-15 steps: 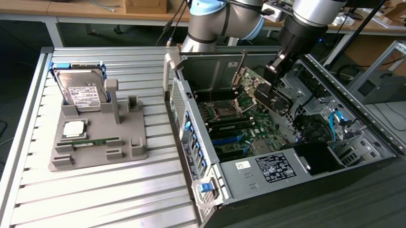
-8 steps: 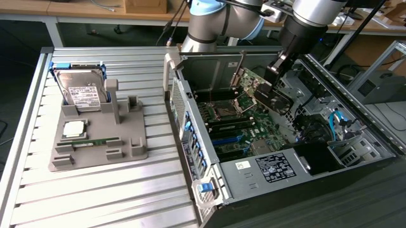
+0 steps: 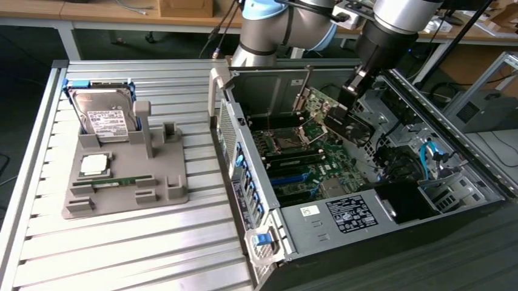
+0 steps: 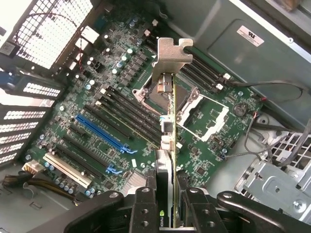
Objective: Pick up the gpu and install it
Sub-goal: 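Insert the gpu into the slot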
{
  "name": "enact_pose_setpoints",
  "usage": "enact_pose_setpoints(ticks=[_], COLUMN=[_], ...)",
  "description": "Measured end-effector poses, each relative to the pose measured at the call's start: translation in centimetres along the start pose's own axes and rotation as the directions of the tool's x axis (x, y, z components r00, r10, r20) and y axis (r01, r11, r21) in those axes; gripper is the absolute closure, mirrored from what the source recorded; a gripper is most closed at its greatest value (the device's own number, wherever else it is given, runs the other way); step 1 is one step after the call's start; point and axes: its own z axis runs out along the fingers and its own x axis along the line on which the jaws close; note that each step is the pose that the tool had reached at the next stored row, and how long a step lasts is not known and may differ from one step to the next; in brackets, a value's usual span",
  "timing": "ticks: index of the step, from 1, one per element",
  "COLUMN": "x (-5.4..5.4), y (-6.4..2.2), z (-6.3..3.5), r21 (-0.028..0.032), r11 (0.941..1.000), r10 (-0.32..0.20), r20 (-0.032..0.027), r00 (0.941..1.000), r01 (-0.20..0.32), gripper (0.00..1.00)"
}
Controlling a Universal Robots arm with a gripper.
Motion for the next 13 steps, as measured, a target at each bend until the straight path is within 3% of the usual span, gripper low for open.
enact_pose_setpoints(ticks=[13], x=[0.0], y=[0.0], z=[0.0], r21=[-0.0023], r11=[0.9965], r10=[-0.084], r20=[-0.0025], r00=[0.9965], r01=[0.084], gripper=[0.73])
